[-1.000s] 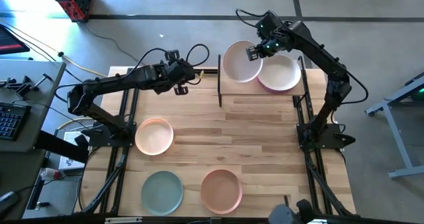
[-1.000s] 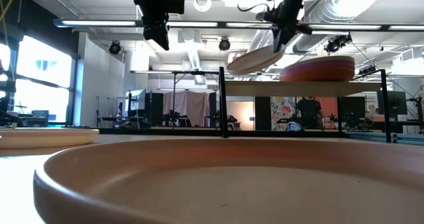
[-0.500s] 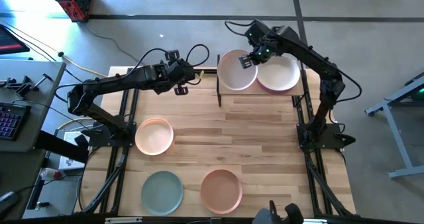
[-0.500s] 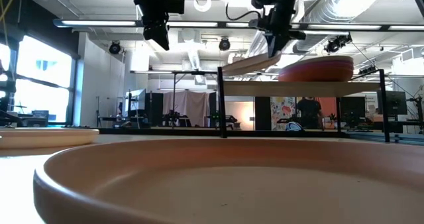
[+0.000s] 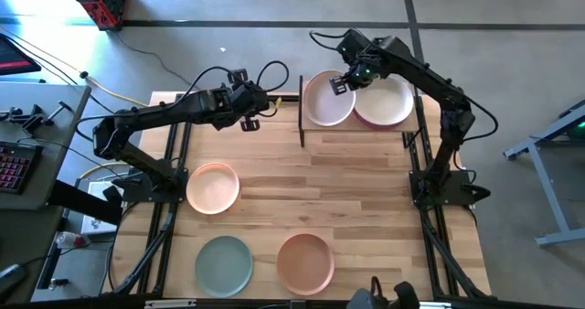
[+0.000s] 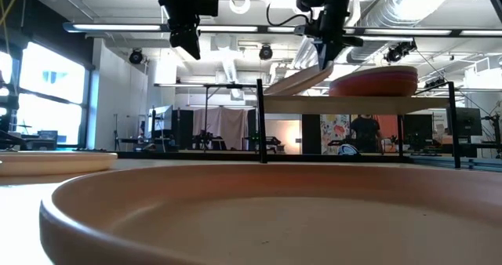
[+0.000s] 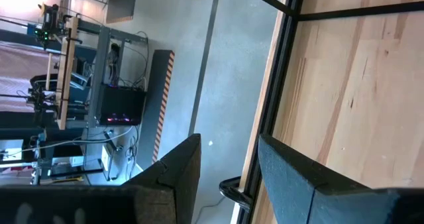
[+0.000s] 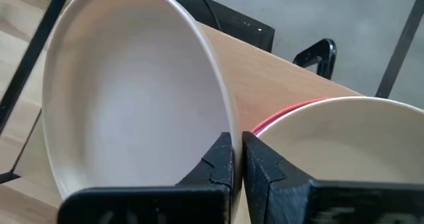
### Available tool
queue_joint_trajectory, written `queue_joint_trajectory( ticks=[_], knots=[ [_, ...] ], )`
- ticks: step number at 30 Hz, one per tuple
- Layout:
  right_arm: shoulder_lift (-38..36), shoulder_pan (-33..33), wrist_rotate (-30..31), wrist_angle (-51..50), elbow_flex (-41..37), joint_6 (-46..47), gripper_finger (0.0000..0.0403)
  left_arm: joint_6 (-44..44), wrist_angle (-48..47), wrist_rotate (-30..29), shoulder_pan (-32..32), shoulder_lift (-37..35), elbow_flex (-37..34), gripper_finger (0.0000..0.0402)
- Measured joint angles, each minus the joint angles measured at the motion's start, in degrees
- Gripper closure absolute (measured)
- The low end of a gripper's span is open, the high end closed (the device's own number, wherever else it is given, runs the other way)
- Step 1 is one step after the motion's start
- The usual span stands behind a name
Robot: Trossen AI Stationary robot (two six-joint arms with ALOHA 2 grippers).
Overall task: Place and stack plates onto a shelf
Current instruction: Put the white plate on the shelf
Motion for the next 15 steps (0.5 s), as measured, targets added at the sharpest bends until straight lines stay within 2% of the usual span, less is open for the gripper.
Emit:
queue_joint_trajectory(
  ticks=[15],
  knots=[
    [2.1,1.7,-0.7,1.5,0.0,2.4,0.0402,0.0,0.1,0.0,0.0,0.0,0.0,0.0259]
  ],
)
